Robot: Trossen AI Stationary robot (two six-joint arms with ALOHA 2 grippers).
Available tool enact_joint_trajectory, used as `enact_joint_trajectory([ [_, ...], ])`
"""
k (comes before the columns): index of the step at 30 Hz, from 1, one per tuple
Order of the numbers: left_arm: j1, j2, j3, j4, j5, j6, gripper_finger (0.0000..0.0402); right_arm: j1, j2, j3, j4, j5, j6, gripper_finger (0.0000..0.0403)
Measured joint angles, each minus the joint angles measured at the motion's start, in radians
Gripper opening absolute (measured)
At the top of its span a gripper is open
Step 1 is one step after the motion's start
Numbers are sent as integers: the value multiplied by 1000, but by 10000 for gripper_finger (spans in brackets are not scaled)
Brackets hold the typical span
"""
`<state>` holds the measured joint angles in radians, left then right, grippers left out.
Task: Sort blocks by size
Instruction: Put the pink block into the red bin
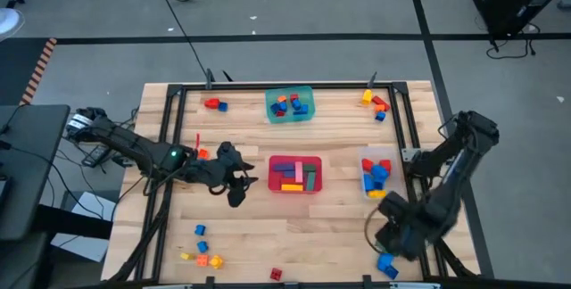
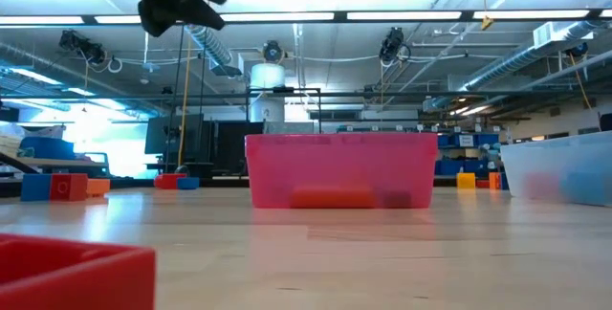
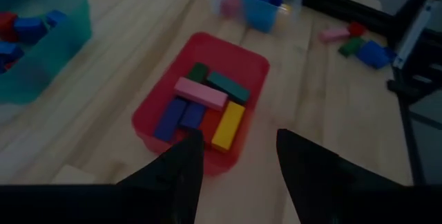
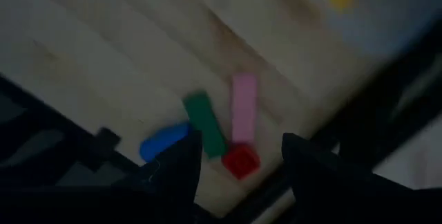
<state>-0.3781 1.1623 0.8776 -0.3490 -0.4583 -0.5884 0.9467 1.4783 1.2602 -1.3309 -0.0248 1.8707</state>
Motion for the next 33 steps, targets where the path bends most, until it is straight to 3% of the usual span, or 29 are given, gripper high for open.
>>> enact_joint_trajectory([
  [4,-33,-3,0,1,3,0,190,88,69,0,4,-46,188,215],
  [8,-46,-3,0,12,3,2,190,111,134,0,6,-48,269,216],
  [13,-49,-3,0,52,5,25,190,100,198,-10,13,-46,258,228],
  [19,-49,-3,0,109,5,39,190,98,192,-151,245,0,233,238],
  [33,-49,-3,0,150,53,34,190,96,163,-421,545,28,260,212],
])
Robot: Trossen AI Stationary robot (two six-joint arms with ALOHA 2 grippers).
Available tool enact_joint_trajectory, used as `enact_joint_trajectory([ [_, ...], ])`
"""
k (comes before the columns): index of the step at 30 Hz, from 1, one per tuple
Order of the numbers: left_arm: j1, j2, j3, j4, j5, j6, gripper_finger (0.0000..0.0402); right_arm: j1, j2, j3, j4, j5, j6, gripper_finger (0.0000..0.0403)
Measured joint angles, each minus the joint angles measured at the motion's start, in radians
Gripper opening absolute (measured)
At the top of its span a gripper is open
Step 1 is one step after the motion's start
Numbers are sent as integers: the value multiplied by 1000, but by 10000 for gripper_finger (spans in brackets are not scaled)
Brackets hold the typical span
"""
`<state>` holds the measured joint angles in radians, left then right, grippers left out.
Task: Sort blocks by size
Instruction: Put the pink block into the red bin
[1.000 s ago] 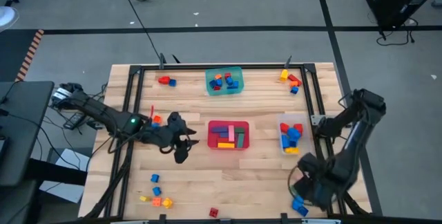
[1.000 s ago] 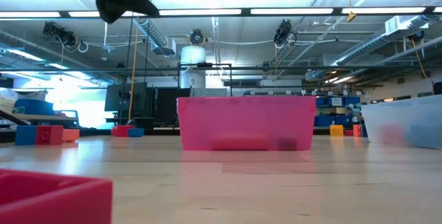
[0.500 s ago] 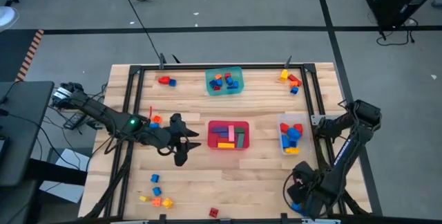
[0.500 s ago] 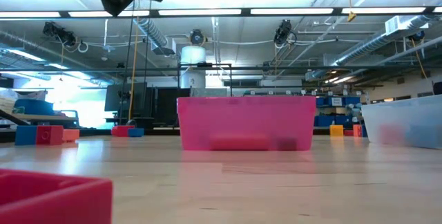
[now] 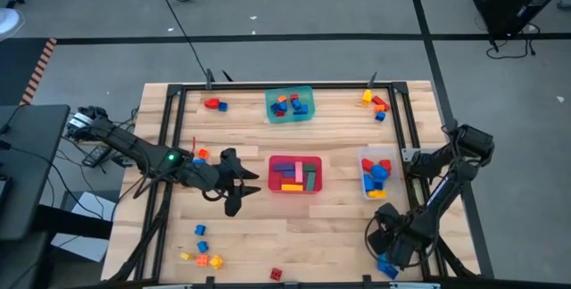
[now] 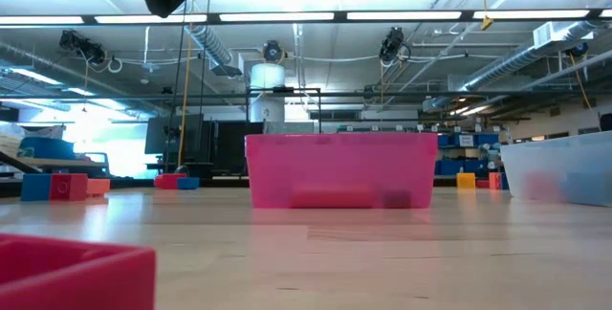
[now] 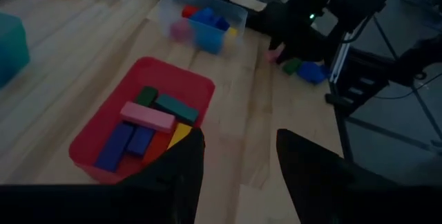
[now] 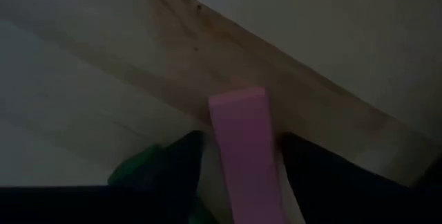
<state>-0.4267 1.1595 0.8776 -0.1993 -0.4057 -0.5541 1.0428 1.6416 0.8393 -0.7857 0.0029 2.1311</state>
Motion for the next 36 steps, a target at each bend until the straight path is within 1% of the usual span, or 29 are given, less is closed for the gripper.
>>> enact_joint_trajectory([
  [3,0,0,0,4,0,0,190,-4,0,-15,15,6,4,180],
  [6,0,0,0,-16,0,0,190,-18,-12,-8,1,9,-37,120],
  [7,-1,0,0,-24,0,0,190,-24,-19,-3,-6,10,-50,113],
  [11,-1,-7,0,-19,0,-1,190,-55,-77,44,-157,106,-63,115],
  [13,-6,-18,0,-5,-1,41,190,-73,-118,83,-239,137,-82,115],
  [15,-13,-38,0,-12,-1,76,190,-100,-161,129,-324,159,-136,115],
  [17,-14,-59,1,-18,-11,104,190,-133,-204,197,-369,194,-202,115],
  [21,-13,-102,1,-88,-72,128,190,-223,-244,348,-503,256,-353,115],
  [24,-14,-128,1,-145,-117,131,190,-324,-239,480,-586,329,-512,115],
  [26,-14,-142,1,-171,-126,132,190,-400,-217,566,-580,379,-644,115],
  [29,-14,-160,1,-189,-134,136,190,-529,-161,692,-549,420,-900,115],
  [33,-14,-188,1,-199,-152,160,190,-691,-46,818,-464,420,-1216,115],
  [36,-14,-217,1,-214,-153,181,190,-787,49,864,-366,364,-1390,115],
])
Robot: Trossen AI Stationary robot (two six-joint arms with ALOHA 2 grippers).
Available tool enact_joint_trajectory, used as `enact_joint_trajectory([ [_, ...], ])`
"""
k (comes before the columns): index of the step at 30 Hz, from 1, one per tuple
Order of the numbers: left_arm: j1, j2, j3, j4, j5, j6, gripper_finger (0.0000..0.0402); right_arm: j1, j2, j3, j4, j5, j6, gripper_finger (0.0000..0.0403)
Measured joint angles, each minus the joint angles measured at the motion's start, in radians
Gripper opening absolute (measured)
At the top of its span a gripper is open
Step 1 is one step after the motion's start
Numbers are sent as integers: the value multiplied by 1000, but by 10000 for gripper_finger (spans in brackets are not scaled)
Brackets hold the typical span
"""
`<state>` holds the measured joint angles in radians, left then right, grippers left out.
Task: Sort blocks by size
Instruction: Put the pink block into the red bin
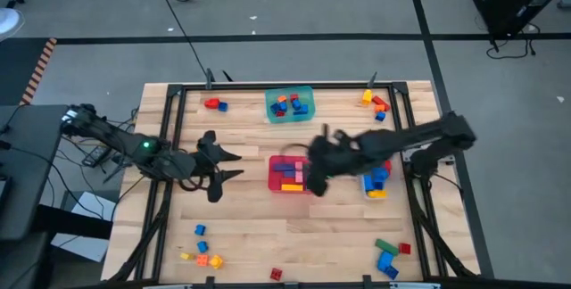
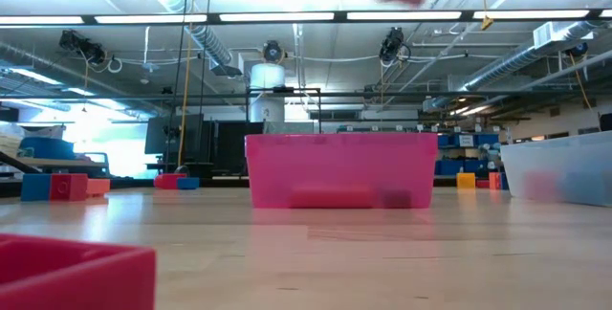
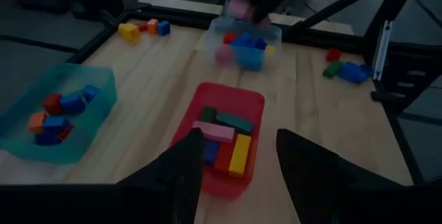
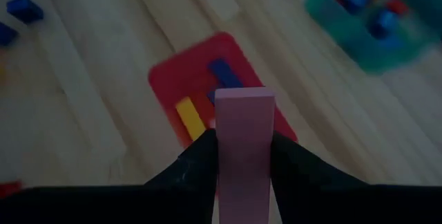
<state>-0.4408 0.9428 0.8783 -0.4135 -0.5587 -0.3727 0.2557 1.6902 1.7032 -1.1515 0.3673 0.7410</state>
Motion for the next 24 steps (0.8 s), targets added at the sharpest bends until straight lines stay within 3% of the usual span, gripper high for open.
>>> enact_joint_trajectory([
  [7,-17,-59,0,-55,0,-1,190,-116,229,4,187,-193,-151,115],
  [12,-61,-81,0,-84,-10,-13,190,-154,352,4,192,-233,-165,115],
  [17,-109,-81,0,-137,-90,-58,190,-180,413,4,203,-263,-169,115],
  [19,-124,-81,0,-142,-109,-67,190,-185,423,4,213,-287,-169,137],
  [24,-158,-84,0,-148,-132,-72,190,-187,390,4,223,-290,-147,249],
])
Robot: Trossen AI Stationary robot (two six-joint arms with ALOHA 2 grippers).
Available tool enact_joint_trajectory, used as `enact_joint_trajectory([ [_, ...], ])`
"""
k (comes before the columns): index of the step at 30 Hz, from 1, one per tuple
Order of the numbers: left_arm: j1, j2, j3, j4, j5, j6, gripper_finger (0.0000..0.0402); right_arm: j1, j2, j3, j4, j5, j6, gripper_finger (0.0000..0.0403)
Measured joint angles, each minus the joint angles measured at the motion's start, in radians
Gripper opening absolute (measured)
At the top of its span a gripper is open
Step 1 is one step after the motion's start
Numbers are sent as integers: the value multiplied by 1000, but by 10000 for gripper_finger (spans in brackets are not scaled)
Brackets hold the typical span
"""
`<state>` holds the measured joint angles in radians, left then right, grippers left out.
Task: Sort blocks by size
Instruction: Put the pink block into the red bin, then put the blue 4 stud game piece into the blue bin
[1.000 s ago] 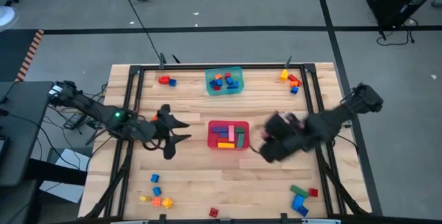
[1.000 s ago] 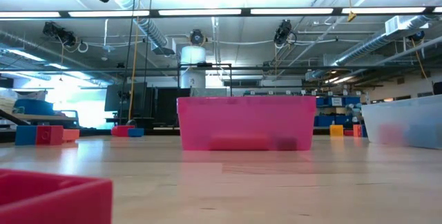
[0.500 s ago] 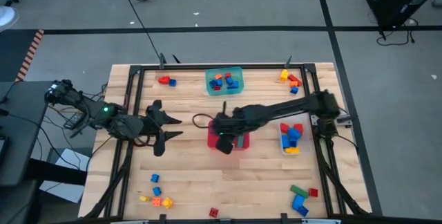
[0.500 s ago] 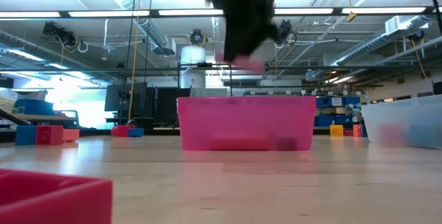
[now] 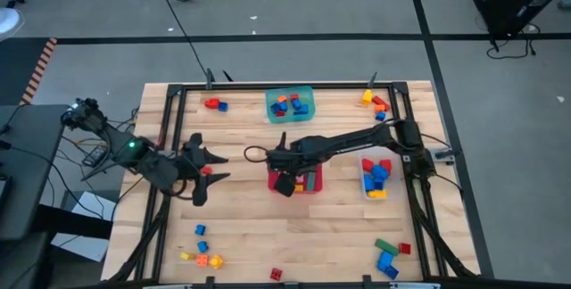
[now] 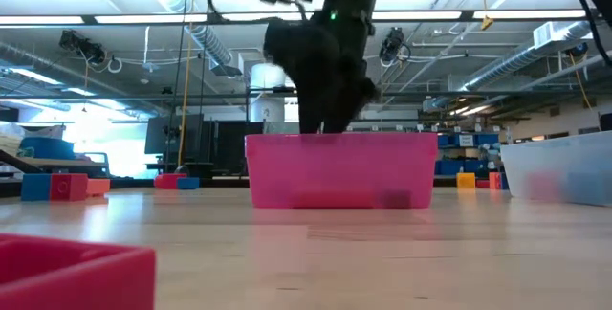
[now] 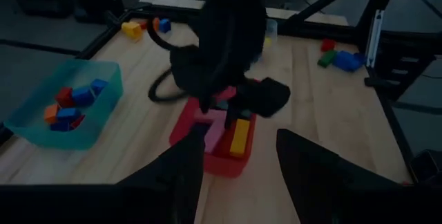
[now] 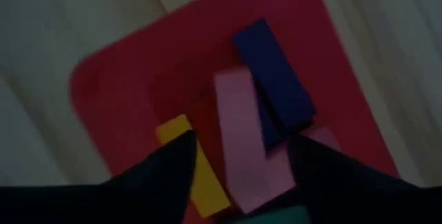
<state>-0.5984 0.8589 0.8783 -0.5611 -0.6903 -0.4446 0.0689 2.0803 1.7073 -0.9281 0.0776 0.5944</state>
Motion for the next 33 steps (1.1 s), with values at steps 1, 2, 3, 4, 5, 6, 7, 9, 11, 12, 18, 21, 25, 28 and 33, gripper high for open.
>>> enact_joint_trajectory([
  [1,-4,0,0,-5,0,0,190,0,-15,0,-6,0,11,266],
  [2,-6,0,0,-15,0,-1,190,1,-32,0,-17,0,28,281],
  [3,-7,-1,0,-27,0,-1,190,6,-56,0,-35,0,51,292],
  [4,-7,-2,0,-34,-1,-1,190,13,-78,0,-56,1,80,301],
  [5,-6,-3,0,-35,-1,-1,190,25,-104,0,-81,5,110,307],
  [6,-6,-3,0,-37,-1,0,190,44,-131,0,-113,9,140,311],
  [7,-6,-3,0,-35,-1,6,190,66,-155,0,-147,9,174,312],
  [9,-6,-3,0,-27,0,25,190,124,-204,0,-223,20,267,311],
  [11,-6,-4,-6,-6,3,51,190,194,-247,0,-301,54,373,304],
  [12,-6,-8,-20,26,3,69,190,232,-267,0,-337,70,434,300],
  [18,3,-70,-220,301,58,125,190,478,-319,1,-503,57,824,273],
  [21,6,-107,-309,388,90,104,190,581,-311,1,-547,-21,1002,264],
  [25,5,-138,-382,477,102,89,190,693,-283,-8,-517,-132,1225,260],
  [28,5,-140,-398,519,101,87,190,772,-283,-53,-435,-164,1398,261],
  [33,6,-140,-399,532,102,88,190,887,-283,-149,-300,-243,1544,263],
])
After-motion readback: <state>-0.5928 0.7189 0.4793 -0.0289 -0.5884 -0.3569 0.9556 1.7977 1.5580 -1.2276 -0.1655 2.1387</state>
